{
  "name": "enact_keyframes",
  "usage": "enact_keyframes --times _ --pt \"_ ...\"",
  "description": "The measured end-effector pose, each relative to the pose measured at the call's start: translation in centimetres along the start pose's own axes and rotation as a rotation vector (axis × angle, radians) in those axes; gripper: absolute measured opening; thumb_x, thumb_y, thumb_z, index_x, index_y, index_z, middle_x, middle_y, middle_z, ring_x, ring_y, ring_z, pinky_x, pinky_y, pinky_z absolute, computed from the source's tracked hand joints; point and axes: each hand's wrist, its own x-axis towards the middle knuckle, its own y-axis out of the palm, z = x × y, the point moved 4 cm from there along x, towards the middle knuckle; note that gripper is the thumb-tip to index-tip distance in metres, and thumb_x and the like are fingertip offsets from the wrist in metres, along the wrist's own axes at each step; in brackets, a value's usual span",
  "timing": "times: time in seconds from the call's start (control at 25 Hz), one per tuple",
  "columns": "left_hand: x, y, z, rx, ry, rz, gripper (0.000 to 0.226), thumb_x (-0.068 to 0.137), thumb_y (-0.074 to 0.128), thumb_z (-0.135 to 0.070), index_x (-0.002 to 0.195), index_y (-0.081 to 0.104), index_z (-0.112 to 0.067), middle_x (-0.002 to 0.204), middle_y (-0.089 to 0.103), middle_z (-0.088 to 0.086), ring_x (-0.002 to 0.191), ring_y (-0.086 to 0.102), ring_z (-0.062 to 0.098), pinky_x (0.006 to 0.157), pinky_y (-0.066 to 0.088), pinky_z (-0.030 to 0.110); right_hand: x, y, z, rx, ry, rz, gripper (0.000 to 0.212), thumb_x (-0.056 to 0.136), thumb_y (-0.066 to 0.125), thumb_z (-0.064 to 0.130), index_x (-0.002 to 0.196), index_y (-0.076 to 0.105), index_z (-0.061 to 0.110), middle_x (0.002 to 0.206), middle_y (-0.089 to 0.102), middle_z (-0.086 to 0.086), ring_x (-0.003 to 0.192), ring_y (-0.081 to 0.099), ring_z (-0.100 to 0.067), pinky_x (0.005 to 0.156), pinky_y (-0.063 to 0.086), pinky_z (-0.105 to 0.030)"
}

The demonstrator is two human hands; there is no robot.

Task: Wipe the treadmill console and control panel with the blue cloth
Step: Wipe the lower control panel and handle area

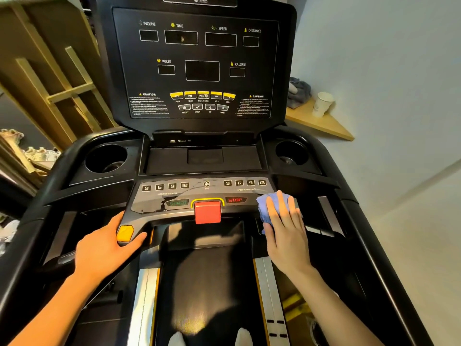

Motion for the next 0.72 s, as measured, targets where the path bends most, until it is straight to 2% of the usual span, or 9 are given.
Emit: enact_keyframes --times 0.12,0.24,0.36,0.4,0.6,0.72 --pt "0.0 0.1 0.1 0.001 0.006 -0.002 0.083 0.076 0.047 -0.076 0.135 0.054 -0.018 0.068 0.058 -0.013 0.051 0.053 0.003 0.042 0.042 0.018 0.4 0.4 0.2 -0.043 0.037 -0.023 0.054 0.096 0.047 0.031 0.148 0.043 0.016 0.161 0.032 -0.013 0.149 0.026 -0.038 0.118 0.030 -0.052" --pt "0.1 0.1 0.1 -0.003 0.006 -0.002 0.081 0.077 0.048 -0.075 0.134 0.055 -0.018 0.067 0.059 -0.013 0.050 0.053 0.003 0.041 0.041 0.018 1.8 0.7 1.0 -0.101 0.079 -0.008 0.053 0.099 0.043 0.032 0.149 0.042 0.014 0.161 0.032 -0.016 0.148 0.028 -0.041 0.117 0.031 -0.053" --pt "0.0 0.2 0.1 -0.012 0.009 -0.006 0.080 0.077 0.049 -0.073 0.133 0.056 -0.017 0.067 0.057 -0.013 0.050 0.053 0.003 0.040 0.039 0.017 4.2 0.8 1.7 -0.115 0.160 0.035 0.065 0.093 0.061 0.026 0.152 0.038 0.010 0.162 0.029 -0.019 0.147 0.027 -0.045 0.116 0.033 -0.055" --pt "0.0 0.2 0.1 -0.015 0.013 -0.007 0.081 0.077 0.049 -0.074 0.134 0.055 -0.017 0.067 0.058 -0.013 0.050 0.053 0.004 0.040 0.039 0.018 4.9 0.9 2.1 -0.114 0.167 0.032 0.068 0.093 0.062 0.026 0.153 0.036 0.009 0.162 0.028 -0.020 0.147 0.027 -0.046 0.115 0.034 -0.056" --pt "0.1 0.3 0.5 -0.017 0.009 0.000 0.082 0.077 0.047 -0.076 0.135 0.055 -0.019 0.064 0.055 -0.018 0.047 0.051 0.002 0.040 0.037 0.015 8.4 1.5 4.6 -0.118 0.206 -0.041 0.055 0.106 0.026 0.035 0.153 0.036 0.007 0.160 0.032 -0.020 0.148 0.028 -0.042 0.116 0.031 -0.053" --pt "0.1 0.4 0.7 -0.004 0.018 -0.001 0.080 0.077 0.047 -0.077 0.136 0.054 -0.023 0.063 0.053 -0.018 0.047 0.049 0.001 0.040 0.034 0.014 9.2 2.2 5.8 -0.117 0.230 -0.049 0.056 0.105 0.026 0.036 0.154 0.034 0.009 0.162 0.029 -0.018 0.150 0.024 -0.040 0.119 0.027 -0.053"
